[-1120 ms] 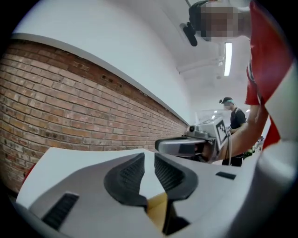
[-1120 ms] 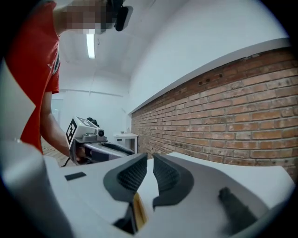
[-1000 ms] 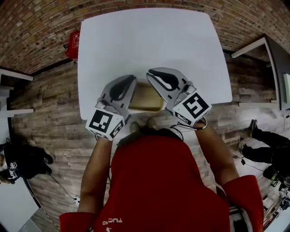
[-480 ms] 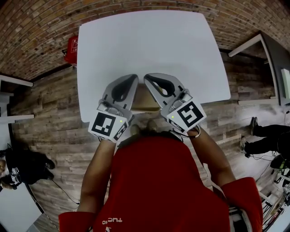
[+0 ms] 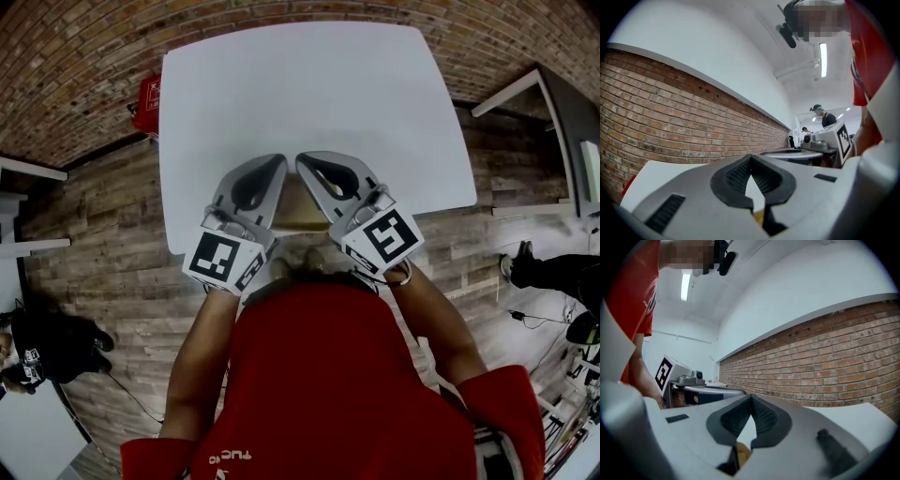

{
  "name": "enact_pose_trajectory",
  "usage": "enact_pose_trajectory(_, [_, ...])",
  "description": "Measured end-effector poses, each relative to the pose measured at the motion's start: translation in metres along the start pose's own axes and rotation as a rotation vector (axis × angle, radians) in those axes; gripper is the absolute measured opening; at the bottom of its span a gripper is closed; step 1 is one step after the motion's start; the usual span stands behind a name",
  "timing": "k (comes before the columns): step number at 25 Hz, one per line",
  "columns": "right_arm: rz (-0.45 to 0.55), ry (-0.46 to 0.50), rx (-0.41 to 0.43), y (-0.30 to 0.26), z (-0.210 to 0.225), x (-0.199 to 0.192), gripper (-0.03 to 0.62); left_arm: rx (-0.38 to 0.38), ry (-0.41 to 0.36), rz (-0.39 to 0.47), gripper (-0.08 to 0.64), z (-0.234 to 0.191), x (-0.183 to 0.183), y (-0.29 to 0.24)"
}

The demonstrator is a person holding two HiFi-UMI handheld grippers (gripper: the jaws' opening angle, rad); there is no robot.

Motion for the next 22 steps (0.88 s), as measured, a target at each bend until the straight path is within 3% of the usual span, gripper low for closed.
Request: enact_pose_trajectory(22, [-0.012,0.009,0.01,-0.0004,-0.0017,0.0024,0.031,-0.001,0.011,0.007,0.014,0.0012,-0.0006,0.0024])
Point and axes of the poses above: the fingertips, and each gripper's own axes: y backward along the fingers, z to its right, x out of its top, the point moved 7 cm from there along y, backward along the fingers, and after that the axes turned 1 degree about -x, right-handed, at the moved point
